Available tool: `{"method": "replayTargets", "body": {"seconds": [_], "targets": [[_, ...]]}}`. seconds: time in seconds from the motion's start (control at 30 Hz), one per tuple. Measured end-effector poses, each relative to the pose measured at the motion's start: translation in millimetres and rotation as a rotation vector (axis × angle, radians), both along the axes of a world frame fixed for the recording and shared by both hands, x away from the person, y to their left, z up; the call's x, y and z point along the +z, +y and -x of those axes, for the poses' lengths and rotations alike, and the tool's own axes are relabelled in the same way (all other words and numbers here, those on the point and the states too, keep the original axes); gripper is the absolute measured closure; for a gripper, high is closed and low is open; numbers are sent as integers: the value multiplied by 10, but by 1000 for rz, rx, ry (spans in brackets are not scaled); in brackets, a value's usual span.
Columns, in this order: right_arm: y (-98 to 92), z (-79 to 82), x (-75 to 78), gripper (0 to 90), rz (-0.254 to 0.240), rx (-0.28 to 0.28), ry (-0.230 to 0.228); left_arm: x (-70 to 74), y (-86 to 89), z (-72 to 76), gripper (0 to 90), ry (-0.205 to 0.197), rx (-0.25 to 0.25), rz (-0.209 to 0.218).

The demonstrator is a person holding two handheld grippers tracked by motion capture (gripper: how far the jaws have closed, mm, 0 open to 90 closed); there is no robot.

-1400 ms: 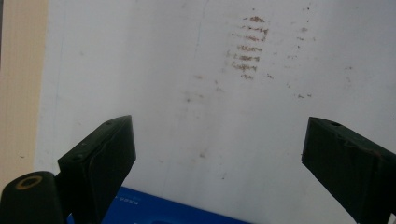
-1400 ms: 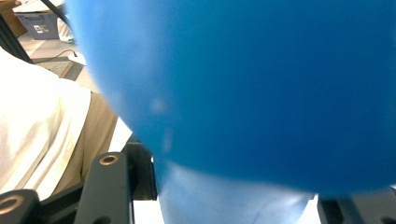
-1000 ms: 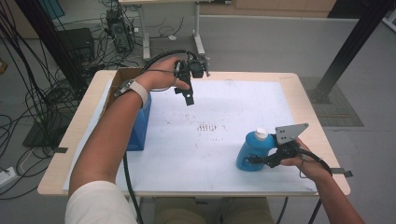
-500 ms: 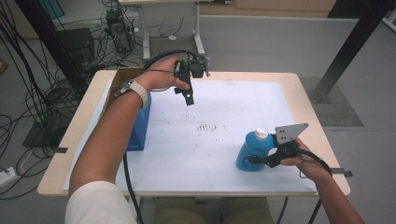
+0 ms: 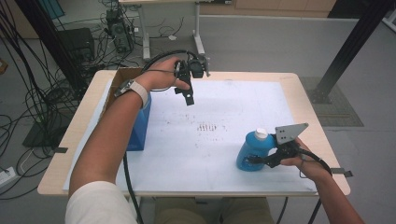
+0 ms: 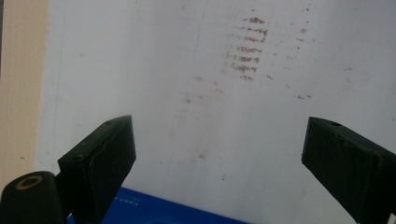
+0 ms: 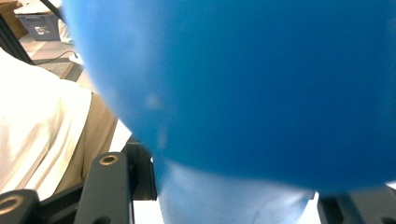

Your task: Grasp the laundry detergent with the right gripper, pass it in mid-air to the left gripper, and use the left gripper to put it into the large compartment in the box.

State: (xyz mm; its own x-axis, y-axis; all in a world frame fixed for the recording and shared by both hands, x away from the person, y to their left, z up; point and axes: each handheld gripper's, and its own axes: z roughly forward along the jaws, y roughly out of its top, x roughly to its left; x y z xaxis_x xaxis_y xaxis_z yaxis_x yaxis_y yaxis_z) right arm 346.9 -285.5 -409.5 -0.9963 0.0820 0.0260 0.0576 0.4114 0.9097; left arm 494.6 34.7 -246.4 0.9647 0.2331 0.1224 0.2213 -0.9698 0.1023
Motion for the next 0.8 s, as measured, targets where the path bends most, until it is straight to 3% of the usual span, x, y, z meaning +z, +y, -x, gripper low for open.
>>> {"method": "replayTargets", "body": {"seconds": [0.8], "targets": [[5,1,12,431,10,1,0,3,9,20,103,-4,-1,-3]]}}
